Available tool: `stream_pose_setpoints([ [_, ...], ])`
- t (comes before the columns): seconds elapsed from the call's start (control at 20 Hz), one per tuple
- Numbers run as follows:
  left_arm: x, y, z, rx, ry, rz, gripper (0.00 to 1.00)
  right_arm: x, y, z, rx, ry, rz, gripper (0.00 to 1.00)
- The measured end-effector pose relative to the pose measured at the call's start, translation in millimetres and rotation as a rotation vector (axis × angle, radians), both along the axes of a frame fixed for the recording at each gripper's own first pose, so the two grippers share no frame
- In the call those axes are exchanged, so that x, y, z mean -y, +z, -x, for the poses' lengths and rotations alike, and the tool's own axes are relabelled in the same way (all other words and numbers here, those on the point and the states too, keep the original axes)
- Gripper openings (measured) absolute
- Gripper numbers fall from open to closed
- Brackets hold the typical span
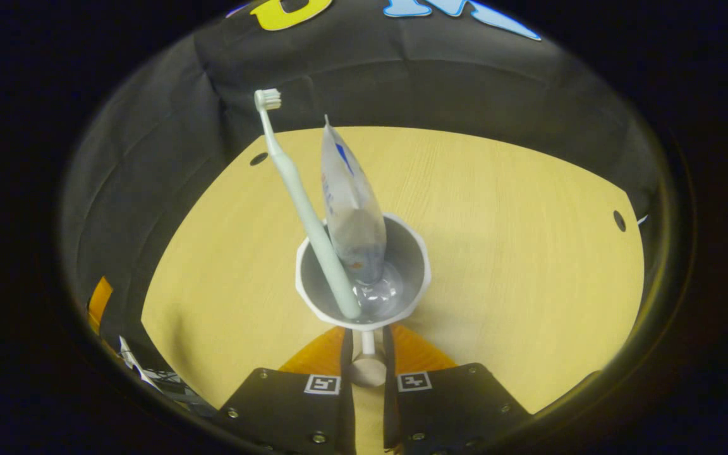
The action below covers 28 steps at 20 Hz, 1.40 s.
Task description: Put the toothbrush and toothpaste on the desktop into the cup, then pick up the cup and place it on the coaster on the desktop.
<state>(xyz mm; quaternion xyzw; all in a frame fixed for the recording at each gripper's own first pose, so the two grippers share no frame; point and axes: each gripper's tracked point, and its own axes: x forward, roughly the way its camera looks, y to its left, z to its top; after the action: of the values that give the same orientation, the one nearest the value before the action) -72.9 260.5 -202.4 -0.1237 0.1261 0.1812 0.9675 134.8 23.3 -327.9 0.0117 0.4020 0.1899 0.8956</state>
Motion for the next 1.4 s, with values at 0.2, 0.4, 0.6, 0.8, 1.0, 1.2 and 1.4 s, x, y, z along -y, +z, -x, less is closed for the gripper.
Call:
stream_pose_setpoints([
  [0.2,-3,2,-1,0.005,0.004,-0.002,0.36,-2,0,-1,-0.004,-0.015,0.004,0.17],
  [0.4,-1,1,-6,0.006,-0.006,0.001,0.36,-3,-1,0,-0.014,-0.032,0.007,0.22],
  [0.6,5,0,-11,0.01,-0.013,0.009,0.36,-3,0,0,-0.021,-0.054,0.004,0.18],
  [0.8,4,-3,-11,0.008,-0.006,0.018,0.36,-3,1,-2,-0.023,-0.061,-0.006,0.2],
  [1.0,1,-7,-8,0.003,0.004,0.031,0.36,-1,1,0,-0.016,-0.07,-0.009,0.23],
  [1.2,-1,-7,-5,0.005,0.006,0.029,0.3,0,1,0,0.008,-0.079,-0.01,0.23],
  [1.4,2,-7,-8,0.007,-0.003,0.029,0.44,0,0,1,0.014,-0.073,-0.002,0.23],
])
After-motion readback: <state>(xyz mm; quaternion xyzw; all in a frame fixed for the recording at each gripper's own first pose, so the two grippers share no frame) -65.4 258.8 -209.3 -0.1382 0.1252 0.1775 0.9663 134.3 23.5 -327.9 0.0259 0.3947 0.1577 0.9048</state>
